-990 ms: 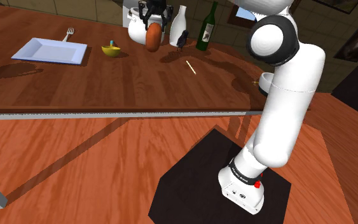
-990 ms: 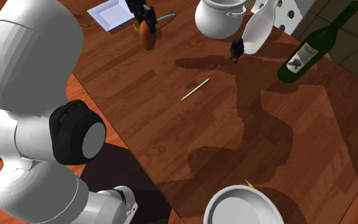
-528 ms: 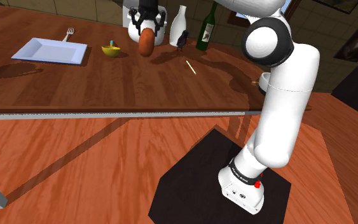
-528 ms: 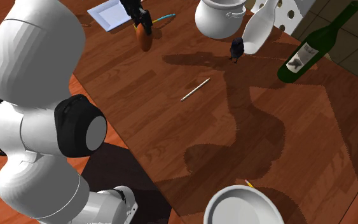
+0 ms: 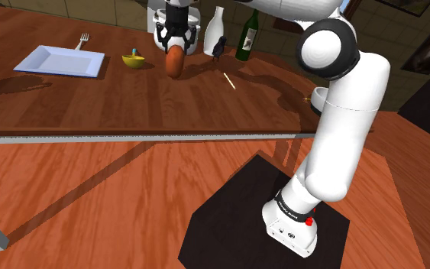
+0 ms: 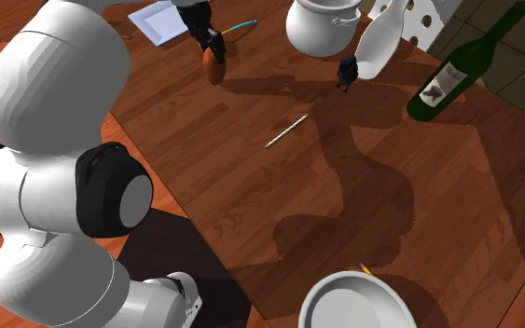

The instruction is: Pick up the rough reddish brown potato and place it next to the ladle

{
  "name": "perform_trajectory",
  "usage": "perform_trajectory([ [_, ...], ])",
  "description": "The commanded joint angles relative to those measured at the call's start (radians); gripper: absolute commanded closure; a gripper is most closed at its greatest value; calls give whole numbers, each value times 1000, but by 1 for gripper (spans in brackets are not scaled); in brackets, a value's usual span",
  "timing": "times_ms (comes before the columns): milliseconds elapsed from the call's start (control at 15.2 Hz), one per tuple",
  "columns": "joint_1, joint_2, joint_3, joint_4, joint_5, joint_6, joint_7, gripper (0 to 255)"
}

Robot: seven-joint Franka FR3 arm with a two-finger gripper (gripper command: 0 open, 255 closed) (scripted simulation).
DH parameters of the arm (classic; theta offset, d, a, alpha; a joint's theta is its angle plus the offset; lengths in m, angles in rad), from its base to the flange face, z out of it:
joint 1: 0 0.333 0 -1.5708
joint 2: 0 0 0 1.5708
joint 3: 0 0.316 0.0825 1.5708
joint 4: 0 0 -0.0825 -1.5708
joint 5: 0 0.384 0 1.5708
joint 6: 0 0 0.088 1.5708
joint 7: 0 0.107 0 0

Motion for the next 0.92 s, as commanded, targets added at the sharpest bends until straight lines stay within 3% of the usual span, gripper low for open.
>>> perform_trajectory([
  [0, 0, -6, 0, -37, -1, 31, 4, 255],
  [594, -2, -19, 0, -182, -4, 162, 22, 255],
  [858, -2, -19, -1, -182, -4, 162, 22, 255],
])
